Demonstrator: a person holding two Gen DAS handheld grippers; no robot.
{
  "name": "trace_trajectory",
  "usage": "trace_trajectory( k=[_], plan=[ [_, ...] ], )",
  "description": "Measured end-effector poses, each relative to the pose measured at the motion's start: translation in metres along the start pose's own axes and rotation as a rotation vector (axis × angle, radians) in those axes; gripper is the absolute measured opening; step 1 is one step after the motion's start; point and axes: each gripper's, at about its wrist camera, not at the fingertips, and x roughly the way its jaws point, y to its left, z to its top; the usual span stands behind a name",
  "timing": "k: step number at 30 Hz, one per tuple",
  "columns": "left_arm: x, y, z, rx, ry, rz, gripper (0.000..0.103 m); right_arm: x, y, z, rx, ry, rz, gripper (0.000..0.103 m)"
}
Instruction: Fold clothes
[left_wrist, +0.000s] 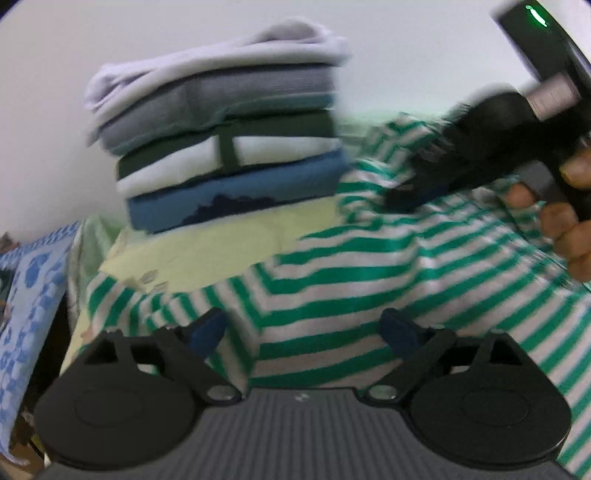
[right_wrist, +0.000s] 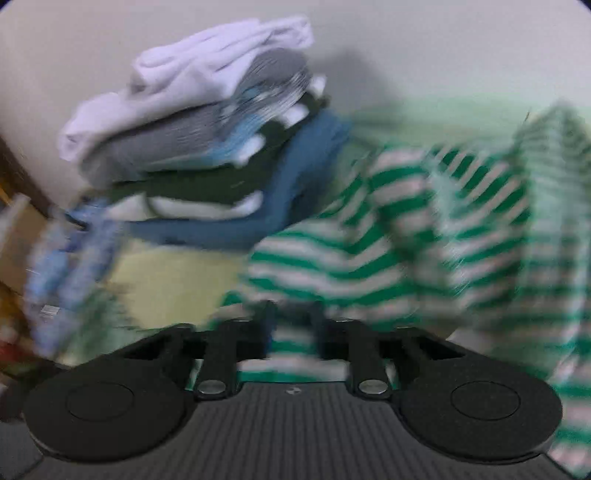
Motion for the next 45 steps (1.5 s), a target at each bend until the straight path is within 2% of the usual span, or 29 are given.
trace_trajectory(
  k=[1, 3, 5, 6, 7, 10, 12, 13, 14, 15, 16, 17, 20, 23, 24, 26, 27, 28, 31, 33, 34, 36, 38, 42, 45],
  plan=[
    [0.002, 0.007, -0.001, -0.014, -0.001, 0.021, 0.100, -0.001, -0.005, 0.001, -0.015, -0.025, -0.045, 0.000],
    [0.005, 0.021, -0.001, -0.065, 0.013, 0.027, 0.102, -0.005, -0.020, 0.004, 0.028, -0.044, -0.045, 0.000],
    [0.006, 0.033, 0.000, -0.113, 0.029, 0.025, 0.101, -0.010, -0.023, 0.004, -0.003, -0.051, -0.112, 0.001],
    [0.004, 0.033, 0.002, -0.116, 0.023, 0.020, 0.093, -0.014, -0.021, 0.006, -0.019, -0.066, -0.122, 0.009],
    [0.000, 0.032, 0.005, -0.115, 0.006, 0.005, 0.087, -0.021, -0.021, 0.006, -0.010, -0.085, -0.084, 0.015],
    [-0.008, 0.018, 0.019, -0.059, -0.047, -0.005, 0.092, -0.023, -0.015, 0.013, 0.014, -0.072, 0.036, 0.017],
    [-0.003, 0.011, 0.027, -0.034, -0.055, -0.007, 0.092, -0.015, -0.004, 0.016, 0.000, -0.057, 0.061, 0.029],
    [0.000, 0.008, 0.031, -0.026, -0.056, -0.010, 0.092, -0.010, 0.001, 0.018, -0.006, -0.049, 0.074, 0.044],
    [0.005, 0.007, 0.034, -0.018, -0.051, -0.006, 0.092, -0.002, 0.007, 0.017, -0.024, -0.026, 0.073, 0.050],
    [0.012, 0.007, 0.035, -0.006, -0.039, 0.007, 0.088, 0.006, 0.012, 0.016, -0.041, -0.004, 0.070, 0.046],
    [0.018, 0.007, 0.035, 0.004, -0.021, 0.018, 0.082, 0.012, 0.016, 0.016, -0.063, 0.002, 0.015, 0.018],
    [0.022, 0.009, 0.034, -0.002, -0.012, 0.014, 0.082, 0.014, 0.016, 0.017, -0.068, -0.010, -0.015, 0.007],
    [0.023, 0.016, 0.030, -0.018, -0.029, 0.039, 0.083, 0.018, 0.009, 0.025, -0.013, -0.051, -0.070, 0.006],
    [0.020, 0.019, 0.023, -0.023, -0.052, 0.064, 0.086, 0.022, 0.006, 0.027, 0.004, -0.081, -0.069, 0.007],
    [0.019, 0.020, 0.022, -0.029, -0.052, 0.068, 0.089, 0.021, 0.009, 0.025, -0.027, -0.084, -0.075, 0.009],
    [0.016, 0.017, 0.022, -0.005, -0.058, 0.090, 0.093, 0.013, 0.015, 0.021, -0.097, -0.072, -0.079, 0.021],
    [0.015, 0.016, 0.022, 0.004, -0.060, 0.101, 0.096, 0.000, 0.012, 0.021, -0.086, -0.088, -0.068, 0.025],
    [0.014, 0.016, 0.022, 0.003, -0.059, 0.104, 0.096, -0.014, 0.009, 0.020, -0.074, -0.104, -0.057, 0.034],
    [0.009, 0.015, 0.022, 0.003, -0.069, 0.118, 0.096, -0.065, -0.014, 0.023, -0.081, -0.202, -0.108, 0.037],
    [0.005, 0.011, 0.024, 0.019, -0.085, 0.137, 0.093, -0.084, -0.038, 0.031, -0.098, -0.252, -0.196, 0.038],
    [0.000, 0.005, 0.027, 0.035, -0.097, 0.147, 0.093, -0.089, -0.053, 0.038, -0.100, -0.241, -0.252, 0.038],
    [-0.008, -0.007, 0.036, 0.045, -0.126, 0.120, 0.097, -0.097, -0.079, 0.051, -0.102, -0.221, -0.334, 0.038],
    [-0.013, -0.024, 0.046, 0.046, -0.148, 0.051, 0.099, -0.102, -0.099, 0.061, -0.103, -0.205, -0.387, 0.038],
    [-0.006, -0.062, 0.053, 0.058, -0.132, -0.090, 0.098, -0.089, -0.101, 0.078, -0.098, -0.173, -0.370, 0.038],
    [0.000, -0.087, 0.050, 0.062, -0.114, -0.153, 0.097, -0.064, -0.097, 0.085, -0.091, -0.173, -0.359, 0.040]
  ],
)
